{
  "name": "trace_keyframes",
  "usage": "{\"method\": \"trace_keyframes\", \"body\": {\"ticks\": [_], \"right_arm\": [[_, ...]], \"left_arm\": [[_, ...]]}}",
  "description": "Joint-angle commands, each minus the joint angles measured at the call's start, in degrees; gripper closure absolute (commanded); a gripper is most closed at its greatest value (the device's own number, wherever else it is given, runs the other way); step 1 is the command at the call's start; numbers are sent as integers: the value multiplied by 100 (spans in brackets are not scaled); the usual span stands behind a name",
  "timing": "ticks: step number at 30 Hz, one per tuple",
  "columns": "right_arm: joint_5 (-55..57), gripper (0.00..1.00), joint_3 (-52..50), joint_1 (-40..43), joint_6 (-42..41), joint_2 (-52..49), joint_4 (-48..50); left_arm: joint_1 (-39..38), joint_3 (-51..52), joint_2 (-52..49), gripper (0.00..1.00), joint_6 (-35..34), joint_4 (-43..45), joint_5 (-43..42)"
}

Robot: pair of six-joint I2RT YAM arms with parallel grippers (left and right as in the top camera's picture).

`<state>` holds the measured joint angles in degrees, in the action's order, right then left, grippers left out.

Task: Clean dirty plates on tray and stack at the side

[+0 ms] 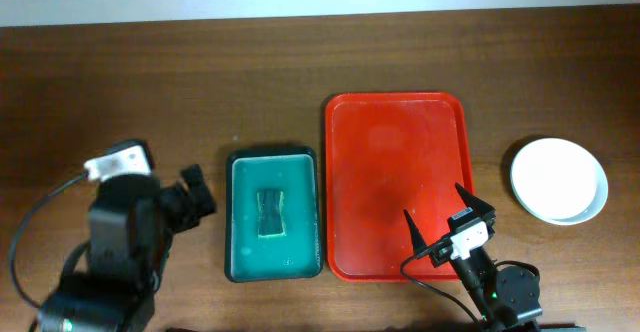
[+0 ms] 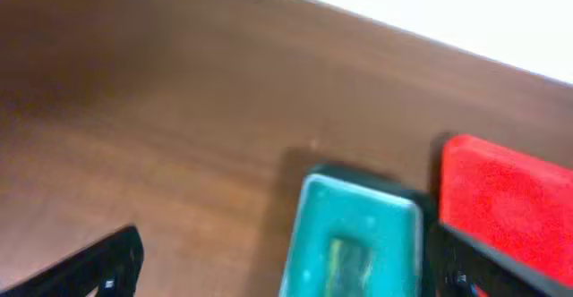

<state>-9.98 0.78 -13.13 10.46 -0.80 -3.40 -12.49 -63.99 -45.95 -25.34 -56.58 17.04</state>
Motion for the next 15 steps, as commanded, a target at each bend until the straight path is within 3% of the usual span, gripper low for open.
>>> {"method": "trace_keyframes", "body": {"ticks": [1,3,6,9,12,15], "right_arm": [[-26,2,-46,-31,-39,59,-15],[-26,2,-46,-31,-39,59,-15],[-26,2,-46,-31,-39,59,-15],[-26,2,-46,-31,-39,59,-15],[-26,2,-46,-31,-39,59,-15],[-26,2,-46,-31,-39,59,-15]], "left_arm": [[273,1443,1036,0,197,1211,-70],[308,2822,1945,1,595,2778,-402],[741,4194,3329,1,866,3871,-1172],[807,5292,4597,1,1049,4548,-1307],[804,6201,4572,1,1049,5858,-1366],[817,6352,4572,0,1047,5495,-1279]]}}
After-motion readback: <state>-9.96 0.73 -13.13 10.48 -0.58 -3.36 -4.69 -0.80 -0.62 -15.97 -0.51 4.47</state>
